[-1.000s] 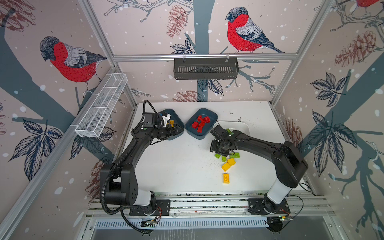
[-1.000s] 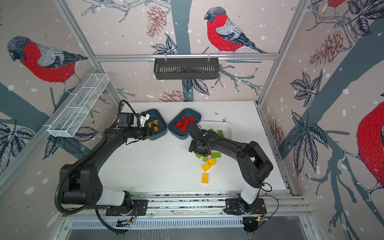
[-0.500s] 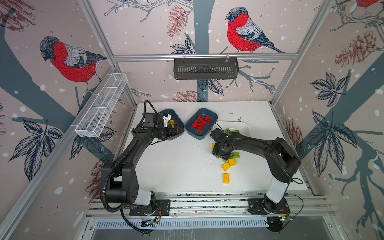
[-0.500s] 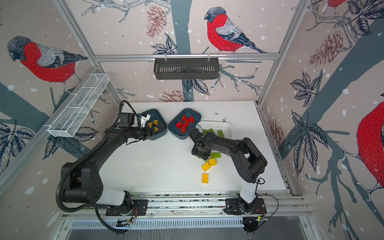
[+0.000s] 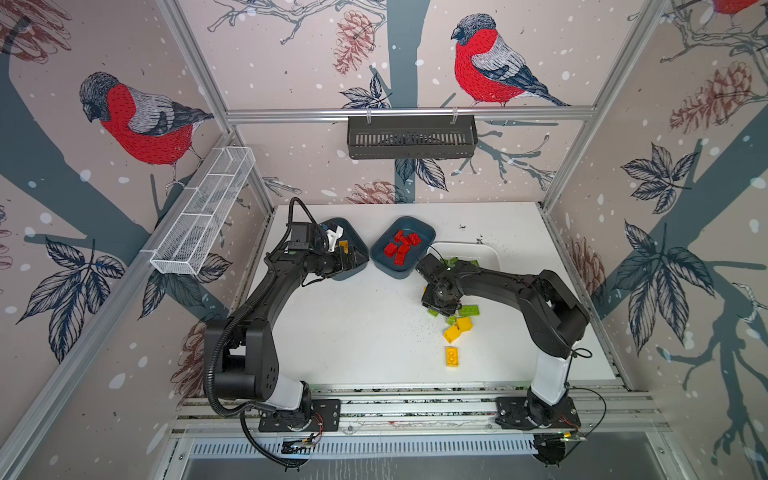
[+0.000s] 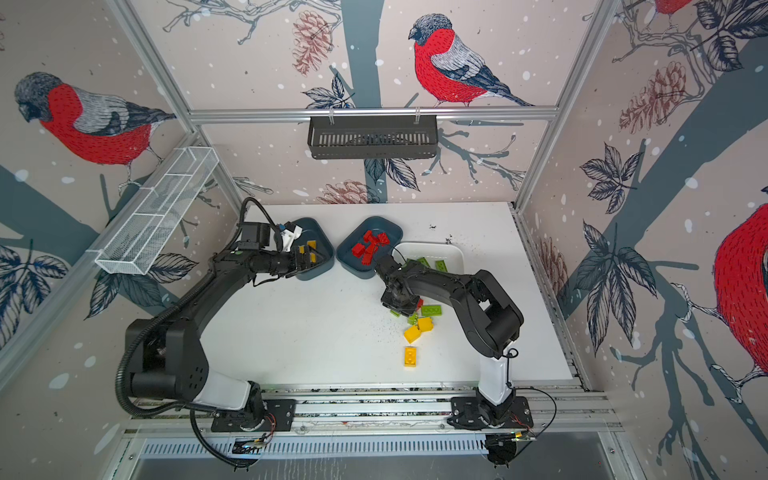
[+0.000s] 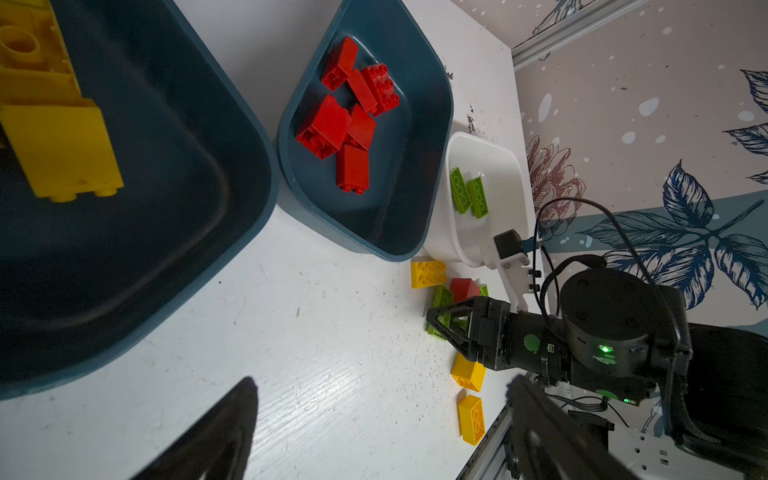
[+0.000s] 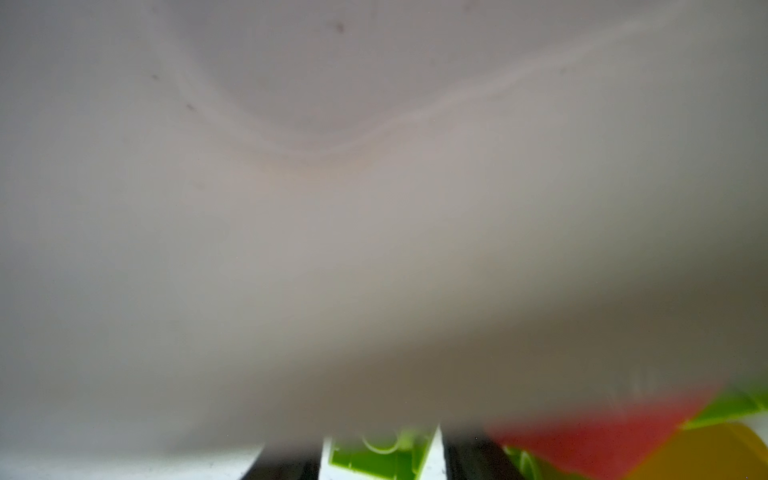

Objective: Sort the legos into containers by color
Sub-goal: 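Lift the green brick and drop it into the white bin with the right gripper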

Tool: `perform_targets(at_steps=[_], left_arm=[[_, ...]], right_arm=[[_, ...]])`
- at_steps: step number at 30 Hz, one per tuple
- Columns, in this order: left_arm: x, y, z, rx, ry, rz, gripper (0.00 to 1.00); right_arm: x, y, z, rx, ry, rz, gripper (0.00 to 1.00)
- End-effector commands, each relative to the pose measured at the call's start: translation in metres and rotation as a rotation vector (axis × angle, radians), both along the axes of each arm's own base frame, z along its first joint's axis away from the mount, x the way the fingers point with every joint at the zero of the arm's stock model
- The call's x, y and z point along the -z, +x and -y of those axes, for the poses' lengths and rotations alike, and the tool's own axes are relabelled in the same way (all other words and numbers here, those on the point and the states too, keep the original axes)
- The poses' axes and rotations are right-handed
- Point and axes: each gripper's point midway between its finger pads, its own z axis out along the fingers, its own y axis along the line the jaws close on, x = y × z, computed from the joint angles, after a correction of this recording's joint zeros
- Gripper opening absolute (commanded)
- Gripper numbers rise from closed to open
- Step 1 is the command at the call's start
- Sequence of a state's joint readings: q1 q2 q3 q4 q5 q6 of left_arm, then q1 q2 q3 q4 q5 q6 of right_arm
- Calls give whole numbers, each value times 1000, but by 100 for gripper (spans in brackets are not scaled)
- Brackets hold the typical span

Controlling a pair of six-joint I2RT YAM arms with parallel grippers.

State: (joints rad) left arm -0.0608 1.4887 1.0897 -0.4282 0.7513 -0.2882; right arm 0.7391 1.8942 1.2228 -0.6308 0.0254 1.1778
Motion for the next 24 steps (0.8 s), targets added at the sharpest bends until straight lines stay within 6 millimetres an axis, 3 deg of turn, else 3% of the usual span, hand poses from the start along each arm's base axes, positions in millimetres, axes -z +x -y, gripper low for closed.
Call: perform_targets(at_steps=[1, 7, 13, 19, 24], left_arm=[[2, -1, 1, 17, 8, 7, 93], [4, -2, 2, 27, 4, 1, 93], [3, -8, 5, 46, -15, -10, 93], [-13, -17, 12, 57, -93, 2, 92], [-30, -22, 17, 50, -171, 35, 92]], right_arm=[[11, -1, 14, 12, -77, 4, 41], [-3, 0, 7, 4, -42, 22, 28], [-54, 2, 9, 7, -31, 75, 27], [-105, 29, 44, 42, -32, 179, 27], [-126, 81, 95, 2, -103, 291, 27]])
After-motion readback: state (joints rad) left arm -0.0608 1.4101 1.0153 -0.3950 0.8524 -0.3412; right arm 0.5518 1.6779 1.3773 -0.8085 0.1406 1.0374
